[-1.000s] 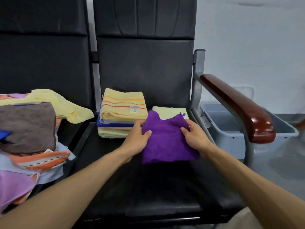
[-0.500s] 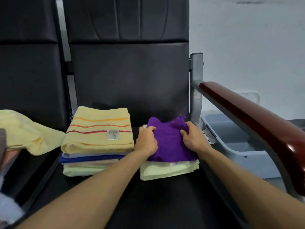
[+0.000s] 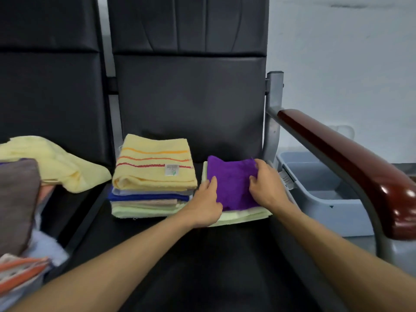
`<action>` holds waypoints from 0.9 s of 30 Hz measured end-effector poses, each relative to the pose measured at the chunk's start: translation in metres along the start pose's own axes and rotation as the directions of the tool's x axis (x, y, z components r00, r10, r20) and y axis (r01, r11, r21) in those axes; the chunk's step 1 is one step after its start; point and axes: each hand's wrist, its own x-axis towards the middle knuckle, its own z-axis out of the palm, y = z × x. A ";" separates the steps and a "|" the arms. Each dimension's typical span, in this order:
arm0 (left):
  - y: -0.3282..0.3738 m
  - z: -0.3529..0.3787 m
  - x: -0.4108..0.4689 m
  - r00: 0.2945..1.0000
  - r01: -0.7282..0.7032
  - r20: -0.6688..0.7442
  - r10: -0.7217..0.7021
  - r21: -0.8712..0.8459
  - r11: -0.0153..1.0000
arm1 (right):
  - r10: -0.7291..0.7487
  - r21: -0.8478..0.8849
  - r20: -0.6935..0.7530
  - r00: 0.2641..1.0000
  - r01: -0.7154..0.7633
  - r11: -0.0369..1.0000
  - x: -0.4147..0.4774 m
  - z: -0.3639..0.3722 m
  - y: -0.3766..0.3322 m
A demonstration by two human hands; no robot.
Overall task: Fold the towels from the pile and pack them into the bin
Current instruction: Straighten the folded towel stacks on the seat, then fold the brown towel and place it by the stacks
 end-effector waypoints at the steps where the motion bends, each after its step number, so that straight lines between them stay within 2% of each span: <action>1: -0.004 -0.007 -0.015 0.999 -0.028 0.016 0.027 0.020 0.999 | -0.028 -0.015 -0.018 0.999 0.027 1.000 -0.007 -0.002 -0.010; 3: -0.019 -0.026 -0.049 0.999 -0.050 0.012 0.050 0.017 0.999 | -0.102 -0.017 -0.018 0.995 0.102 0.995 -0.025 -0.003 -0.038; 7: -0.066 -0.080 -0.113 0.993 -0.034 -0.113 0.018 -0.139 0.990 | -0.298 0.106 0.053 0.953 0.291 0.951 -0.062 0.005 -0.110; 9: -0.094 -0.108 -0.143 0.977 -0.028 -0.214 -0.022 -0.225 0.974 | -0.390 0.166 0.112 0.914 0.369 0.914 -0.079 0.014 -0.151; 12: -0.139 -0.136 -0.181 0.903 -0.017 -0.419 -0.098 -0.264 0.964 | -0.504 0.223 0.196 0.841 0.462 0.858 -0.097 0.033 -0.209; 14: -0.167 -0.146 -0.201 0.837 0.017 -0.536 -0.106 -0.168 0.986 | -0.547 0.274 0.256 0.797 0.483 0.831 -0.108 0.048 -0.242; 17: -0.201 -0.166 -0.224 0.750 0.080 -0.662 -0.014 0.070 0.994 | -0.552 0.304 0.356 0.754 0.466 0.831 -0.122 0.076 -0.281; 20: -0.227 -0.188 -0.242 0.643 0.186 -0.762 -0.077 0.057 0.981 | -0.513 0.315 0.426 0.746 0.409 0.856 -0.131 0.108 -0.307; 21: -0.235 -0.191 -0.247 0.632 0.258 -0.766 -0.117 0.065 0.964 | -0.489 0.308 0.449 0.748 0.384 0.870 -0.134 0.119 -0.314; 24: -0.247 -0.190 -0.257 0.712 0.418 -0.679 -0.180 0.204 0.885 | -0.410 0.266 0.526 0.745 0.313 0.912 -0.141 0.145 -0.324; 27: -0.246 -0.188 -0.259 0.780 0.419 -0.605 -0.157 0.321 0.849 | -0.422 0.269 0.522 0.741 0.326 0.906 -0.147 0.159 -0.326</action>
